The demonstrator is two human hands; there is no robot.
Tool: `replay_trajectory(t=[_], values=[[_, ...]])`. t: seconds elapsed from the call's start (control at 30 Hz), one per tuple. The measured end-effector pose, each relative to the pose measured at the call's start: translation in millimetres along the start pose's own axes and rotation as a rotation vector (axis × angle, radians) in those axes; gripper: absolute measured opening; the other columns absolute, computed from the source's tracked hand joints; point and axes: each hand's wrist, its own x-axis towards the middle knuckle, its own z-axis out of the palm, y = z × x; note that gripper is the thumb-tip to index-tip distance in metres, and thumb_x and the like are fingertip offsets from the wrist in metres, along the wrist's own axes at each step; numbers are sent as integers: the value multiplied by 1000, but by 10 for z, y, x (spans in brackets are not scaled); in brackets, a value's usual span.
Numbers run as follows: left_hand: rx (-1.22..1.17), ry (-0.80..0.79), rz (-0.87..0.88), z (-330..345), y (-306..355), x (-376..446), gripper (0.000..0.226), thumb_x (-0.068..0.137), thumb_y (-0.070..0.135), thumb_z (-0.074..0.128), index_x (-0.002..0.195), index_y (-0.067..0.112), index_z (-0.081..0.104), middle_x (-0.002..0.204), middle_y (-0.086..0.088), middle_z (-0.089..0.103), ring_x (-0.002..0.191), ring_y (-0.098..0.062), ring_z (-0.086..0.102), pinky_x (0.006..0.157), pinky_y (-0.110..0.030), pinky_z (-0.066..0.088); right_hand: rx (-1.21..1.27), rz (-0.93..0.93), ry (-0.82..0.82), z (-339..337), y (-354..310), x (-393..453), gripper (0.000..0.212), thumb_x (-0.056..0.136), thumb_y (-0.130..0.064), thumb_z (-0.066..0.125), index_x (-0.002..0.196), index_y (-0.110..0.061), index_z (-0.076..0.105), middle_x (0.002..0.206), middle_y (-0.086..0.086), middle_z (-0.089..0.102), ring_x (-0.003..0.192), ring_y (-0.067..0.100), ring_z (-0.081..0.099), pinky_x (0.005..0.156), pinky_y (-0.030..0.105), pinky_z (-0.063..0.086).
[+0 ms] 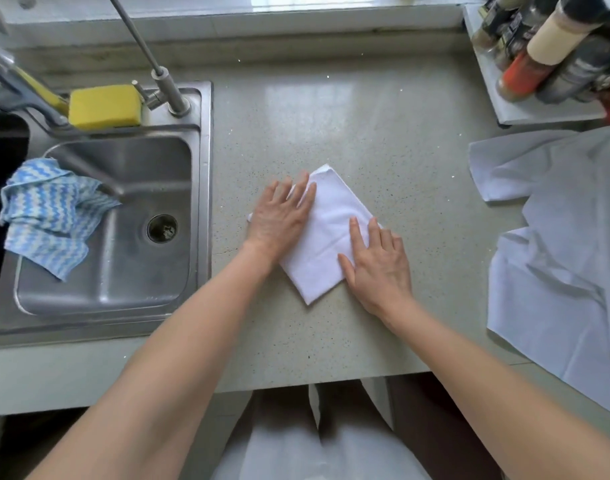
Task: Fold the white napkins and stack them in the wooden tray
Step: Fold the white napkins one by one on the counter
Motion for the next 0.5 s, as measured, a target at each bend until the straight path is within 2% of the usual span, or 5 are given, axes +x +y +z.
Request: replay_trajectory(t=[0.1,0.17,0.27,0.33,0.5], values=[[-310,134,30,-198,296,-218,29,87,12,60,115,3,64,113,-18,62,99,-36,59,76,-41,47,-40,10,62,-91,-49,-105,67,92,-47,46,140,-1,42,119,20,56,106,33,52,92,41,38],[-410,92,71,-210,466,-462,35,86,25,64,113,3,64,113,-17,62,100,-37,59,77,-42,47,-61,11,51,-137,-62,-153,66,93,-49,45,138,-1,44,113,16,57,101,31,53,89,39,38],[-344,-227,89,-28,527,-786,77,93,55,44,153,13,17,159,-11,13,145,-33,14,117,-44,14,-114,-4,-20,-205,-53,-170,65,95,-52,33,136,-3,44,117,11,54,104,28,50,88,37,34],[-357,-274,124,95,457,-897,84,93,63,34,153,23,-9,159,0,-18,146,-26,-19,118,-40,-13,-153,-86,-42,-242,-4,-169,65,94,-53,32,134,-4,46,125,12,50,113,29,46,95,38,32],[-532,-226,56,96,324,-809,86,85,63,54,153,32,12,160,-3,-13,148,-21,-11,118,-33,-4,-62,-377,-204,-239,136,-113,81,89,-41,44,152,-8,5,160,14,-8,148,24,-6,119,37,-5]])
